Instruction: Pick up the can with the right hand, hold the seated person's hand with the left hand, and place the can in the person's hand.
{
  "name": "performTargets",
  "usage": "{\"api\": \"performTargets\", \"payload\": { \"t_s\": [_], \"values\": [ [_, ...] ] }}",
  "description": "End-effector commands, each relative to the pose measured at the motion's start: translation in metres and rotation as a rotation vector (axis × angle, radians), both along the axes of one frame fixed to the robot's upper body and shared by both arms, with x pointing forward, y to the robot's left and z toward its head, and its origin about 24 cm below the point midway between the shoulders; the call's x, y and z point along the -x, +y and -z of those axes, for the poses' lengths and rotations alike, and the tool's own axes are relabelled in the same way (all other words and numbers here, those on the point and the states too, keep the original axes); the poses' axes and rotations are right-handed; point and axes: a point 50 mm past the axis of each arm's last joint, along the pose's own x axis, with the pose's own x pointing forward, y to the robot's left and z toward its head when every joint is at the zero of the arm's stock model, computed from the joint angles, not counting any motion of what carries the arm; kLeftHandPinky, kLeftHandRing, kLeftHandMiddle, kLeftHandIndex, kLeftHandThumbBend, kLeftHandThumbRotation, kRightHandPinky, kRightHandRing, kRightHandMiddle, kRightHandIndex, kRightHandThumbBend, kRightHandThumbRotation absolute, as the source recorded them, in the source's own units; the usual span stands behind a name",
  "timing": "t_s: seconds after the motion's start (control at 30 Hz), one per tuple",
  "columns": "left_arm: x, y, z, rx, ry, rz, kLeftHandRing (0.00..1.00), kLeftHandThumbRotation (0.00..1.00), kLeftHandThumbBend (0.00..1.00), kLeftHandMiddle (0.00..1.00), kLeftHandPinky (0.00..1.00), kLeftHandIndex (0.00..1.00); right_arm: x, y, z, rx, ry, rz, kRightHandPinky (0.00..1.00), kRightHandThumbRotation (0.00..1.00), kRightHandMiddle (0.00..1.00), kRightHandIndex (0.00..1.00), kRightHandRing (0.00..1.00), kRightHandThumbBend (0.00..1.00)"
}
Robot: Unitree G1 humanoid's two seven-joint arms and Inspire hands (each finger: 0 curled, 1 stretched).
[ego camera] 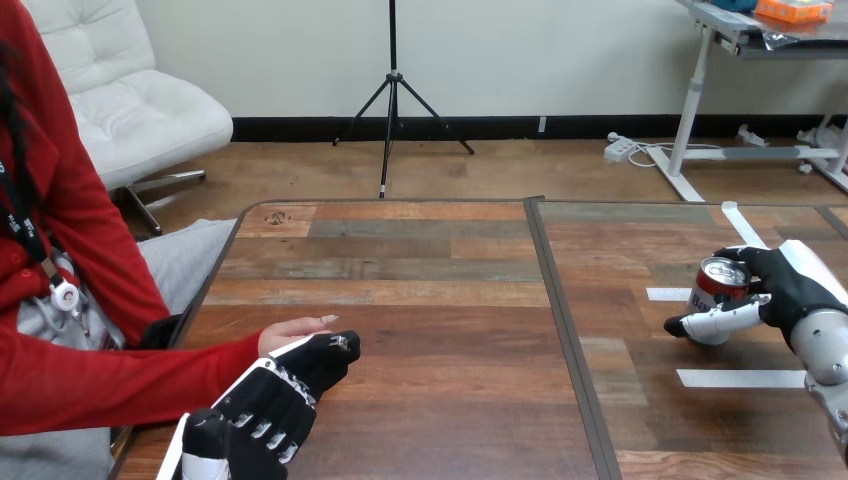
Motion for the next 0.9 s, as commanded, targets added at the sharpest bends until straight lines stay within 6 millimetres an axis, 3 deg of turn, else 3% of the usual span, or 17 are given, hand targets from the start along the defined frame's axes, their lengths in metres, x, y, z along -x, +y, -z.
{"api": "performTargets", "payload": {
  "t_s": [0.0,0.43,0.87],
  "values": [
    [-0.0178,-0.0011,-0.0142,0.012,-0.12,-0.001,0.83,1.0,0.78,0.79,0.86,0.69,-0.0228,0.0131,-0.0284,0.001,-0.123,-0.026,0.68,0.11,0.8,0.8,0.77,0.92],
    [-0.0186,-0.001,-0.0146,0.015,-0.13,0.0,0.82,1.0,0.76,0.79,0.83,0.67,-0.0227,0.0138,-0.0288,0.007,-0.16,-0.011,0.57,0.02,0.7,0.73,0.66,0.8],
    [-0.0193,-0.0008,-0.0152,0.026,-0.135,-0.011,0.81,1.0,0.76,0.79,0.77,0.64,-0.0224,0.013,-0.0293,0.019,-0.176,0.004,0.49,0.0,0.62,0.64,0.57,0.7]
  ]
}}
